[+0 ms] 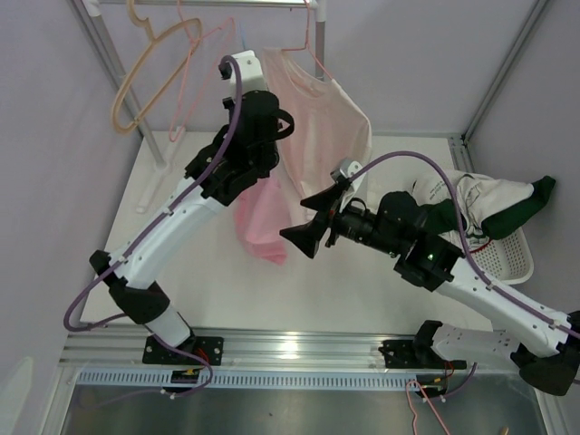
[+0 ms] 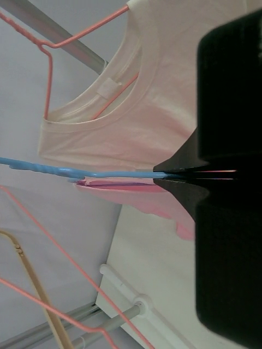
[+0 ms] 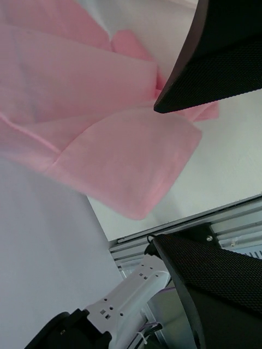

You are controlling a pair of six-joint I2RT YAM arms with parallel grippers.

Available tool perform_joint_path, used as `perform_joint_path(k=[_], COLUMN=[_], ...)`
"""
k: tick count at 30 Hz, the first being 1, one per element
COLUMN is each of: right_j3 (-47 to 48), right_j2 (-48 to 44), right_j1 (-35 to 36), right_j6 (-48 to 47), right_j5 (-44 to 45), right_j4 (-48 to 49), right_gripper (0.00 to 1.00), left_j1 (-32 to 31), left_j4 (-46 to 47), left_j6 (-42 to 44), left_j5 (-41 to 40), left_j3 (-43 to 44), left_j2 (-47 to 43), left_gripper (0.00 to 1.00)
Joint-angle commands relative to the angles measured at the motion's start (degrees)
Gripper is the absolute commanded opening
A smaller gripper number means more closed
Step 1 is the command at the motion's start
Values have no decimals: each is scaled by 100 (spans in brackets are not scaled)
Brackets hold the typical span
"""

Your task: Remove the t-shirt from the hanger

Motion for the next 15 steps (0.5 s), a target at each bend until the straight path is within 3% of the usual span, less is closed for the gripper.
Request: perform_joint_path(k=[1,9,11,12,13,14,15], right_j3=[-84,-93,12,57,100,214,250], right_j2=[142,687,888,959,1099,1161,1197], right_j1=[63,54,10,-16,-16,-16,-16], right_j6=[-128,-417,-330,-295,-234,-190,-198], right_j5=[204,494,407,363,371,371,310], right_j4=[1305,1956,1930,1904,1860,1685,1605], right_gripper=[97,99,94,83,26,0,0], left_j1=[-193,-377,-378,-378,-378,-378,-378], left_j4=[-396,-565,-503,-451,-337,-301,-231], left_j6=[-540,-900,-988,-1006,-997,-971,-901], left_j5=[-530,-381,-293,-267,-240,-249,-266], left_j3=[490,113,-159,-273,-327,-405,-432], left_j2=[98,-156,-270,-314,-376,-394,-403], left_gripper=[1,1,1,1,1,1,1])
